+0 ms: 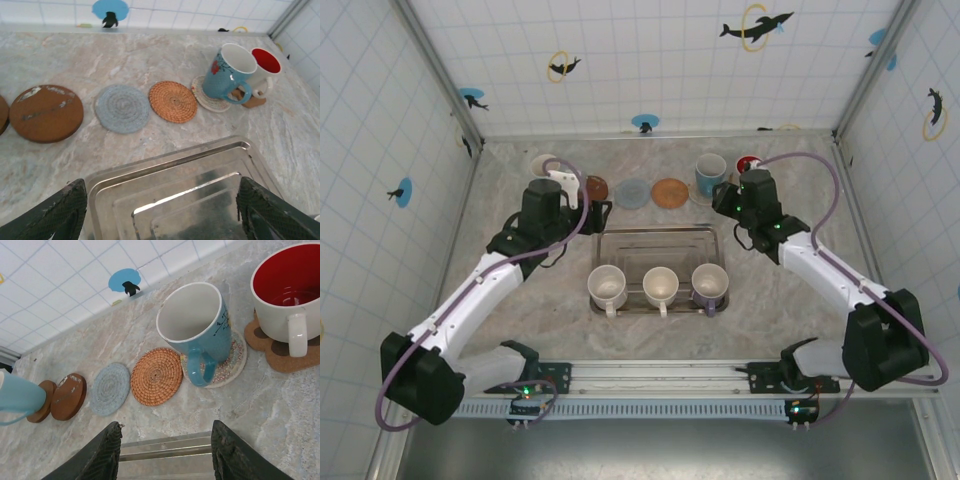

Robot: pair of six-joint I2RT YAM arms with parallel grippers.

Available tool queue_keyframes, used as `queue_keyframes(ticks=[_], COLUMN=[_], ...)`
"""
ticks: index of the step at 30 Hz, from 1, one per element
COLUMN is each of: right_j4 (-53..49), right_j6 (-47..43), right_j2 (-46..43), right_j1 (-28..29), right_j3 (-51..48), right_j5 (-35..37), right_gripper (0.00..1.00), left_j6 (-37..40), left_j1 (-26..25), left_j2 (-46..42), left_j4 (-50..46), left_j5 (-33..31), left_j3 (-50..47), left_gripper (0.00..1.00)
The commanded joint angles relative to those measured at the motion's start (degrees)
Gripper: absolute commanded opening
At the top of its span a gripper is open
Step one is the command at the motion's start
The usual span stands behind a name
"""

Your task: Place the cup by the coaster

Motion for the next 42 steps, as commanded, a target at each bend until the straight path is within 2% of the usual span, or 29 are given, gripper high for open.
queue_keyframes(ticks=[1,5,7,17,25,32,42], right_j4=[5.36,5.55,6.19,6.99,7.0,6.18,5.31], right_j6=[0.53,0.03,0.06,-0.29,-0.32,-0.35,-0.68], right_j2=[-2.21,-1.57,-1.26,-1.19,-1.61,-0.87,-1.35], right_j1=[0.16,-0.01,-0.1,-0.56,-1.09,-1.17,-1.17], right_j3=[-1.08,-1.31,-1.45,-1.86,-2.58,-1.8,-2.05], right_j5=[-1.3,-2.4,-3.13,-5.01,-4.37,-4.17,-2.46], right_gripper=[0.51,0.51,0.51,0.51,0.52,0.51,0.51], left_j6=[-4.97,-7.97,-8.62,-10.93,-14.7,-19.62,-27.34], left_j1=[-0.14,-0.35,-3.11,-10.43,-18.84,-24.0,-34.65], left_j2=[-1.6,-1.73,-3.1,-8.95,-7.71,-6.46,-2.51], left_j4=[-8.3,-19.28,-21.91,-31.36,-42.38,-44.06,-42.82], left_j5=[-8.26,-14.56,-15.37,-9.69,-12.51,-12.51,-14.4], left_j3=[3.97,7.94,8.59,8.84,9.91,4.97,-0.01], left_gripper=[0.77,0.74,0.73,0.68,0.66,0.64,0.63])
